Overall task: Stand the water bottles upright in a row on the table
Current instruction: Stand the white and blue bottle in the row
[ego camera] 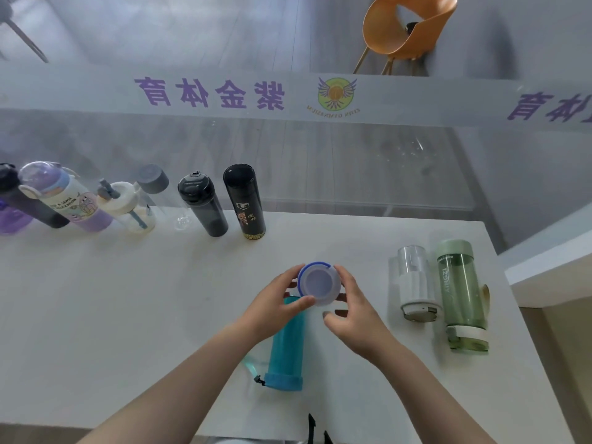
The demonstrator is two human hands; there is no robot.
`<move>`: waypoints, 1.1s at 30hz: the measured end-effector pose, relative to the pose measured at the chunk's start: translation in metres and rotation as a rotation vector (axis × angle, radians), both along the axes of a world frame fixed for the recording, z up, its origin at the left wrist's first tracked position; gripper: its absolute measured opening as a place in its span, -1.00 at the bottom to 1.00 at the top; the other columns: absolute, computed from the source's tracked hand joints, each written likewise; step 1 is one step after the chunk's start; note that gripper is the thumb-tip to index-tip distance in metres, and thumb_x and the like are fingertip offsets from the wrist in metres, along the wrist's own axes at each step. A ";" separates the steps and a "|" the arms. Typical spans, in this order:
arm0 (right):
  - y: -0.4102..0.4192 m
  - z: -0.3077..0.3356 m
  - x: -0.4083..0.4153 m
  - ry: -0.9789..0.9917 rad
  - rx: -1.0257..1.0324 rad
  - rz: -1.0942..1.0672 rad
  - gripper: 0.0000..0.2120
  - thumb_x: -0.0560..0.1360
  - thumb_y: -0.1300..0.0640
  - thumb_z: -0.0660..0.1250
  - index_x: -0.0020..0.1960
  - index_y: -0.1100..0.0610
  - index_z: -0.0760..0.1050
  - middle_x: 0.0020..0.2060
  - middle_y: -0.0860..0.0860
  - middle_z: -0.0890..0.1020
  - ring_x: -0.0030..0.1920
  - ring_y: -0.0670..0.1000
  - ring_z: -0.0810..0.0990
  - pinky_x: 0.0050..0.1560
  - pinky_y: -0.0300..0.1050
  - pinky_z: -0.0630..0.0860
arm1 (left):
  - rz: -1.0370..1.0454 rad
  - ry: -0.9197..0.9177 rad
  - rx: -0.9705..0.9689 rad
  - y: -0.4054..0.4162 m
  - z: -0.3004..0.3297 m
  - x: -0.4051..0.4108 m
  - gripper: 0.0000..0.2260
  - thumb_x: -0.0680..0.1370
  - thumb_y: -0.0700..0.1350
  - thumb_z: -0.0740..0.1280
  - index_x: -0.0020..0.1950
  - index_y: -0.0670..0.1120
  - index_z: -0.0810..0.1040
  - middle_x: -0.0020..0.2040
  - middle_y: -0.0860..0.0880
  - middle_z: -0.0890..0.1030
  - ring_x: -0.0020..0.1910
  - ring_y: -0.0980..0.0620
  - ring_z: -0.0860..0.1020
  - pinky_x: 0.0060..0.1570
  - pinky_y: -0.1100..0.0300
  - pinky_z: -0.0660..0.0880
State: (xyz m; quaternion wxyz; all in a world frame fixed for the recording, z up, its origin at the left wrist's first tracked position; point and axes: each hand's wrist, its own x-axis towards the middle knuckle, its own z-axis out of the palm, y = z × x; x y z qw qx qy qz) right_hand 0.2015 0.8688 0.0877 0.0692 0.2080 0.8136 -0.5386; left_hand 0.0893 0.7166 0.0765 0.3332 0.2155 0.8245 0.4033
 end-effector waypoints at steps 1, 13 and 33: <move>0.000 -0.002 -0.002 -0.002 0.071 0.027 -0.20 0.45 0.05 0.39 0.47 -0.25 -0.04 0.42 -0.19 0.26 0.33 -0.08 0.40 0.27 -0.06 0.46 | -0.002 0.000 -0.003 0.001 0.002 -0.003 -0.42 0.47 0.17 0.37 0.45 0.18 0.25 0.37 0.15 0.45 0.26 0.12 0.45 0.29 0.08 0.46; 0.005 -0.004 -0.058 0.154 0.355 -0.073 -0.22 0.42 -0.17 0.41 0.48 -0.06 0.06 0.37 -0.08 0.38 0.28 -0.01 0.43 0.18 -0.12 0.46 | 0.030 -0.030 -0.079 -0.015 -0.017 -0.037 -0.58 0.62 0.15 0.12 0.47 0.11 0.28 0.42 0.09 0.42 0.38 0.11 0.38 0.37 0.16 0.30; 0.021 -0.012 -0.188 0.180 0.265 -0.051 -0.26 0.43 -0.12 0.40 0.47 -0.04 0.09 0.34 -0.02 0.41 0.23 0.06 0.46 0.19 0.01 0.47 | -0.203 0.327 -0.689 -0.081 -0.086 -0.035 -0.31 0.57 0.11 0.25 0.57 0.11 -0.10 0.60 -0.08 -0.18 0.57 -0.15 -0.13 0.54 -0.03 -0.01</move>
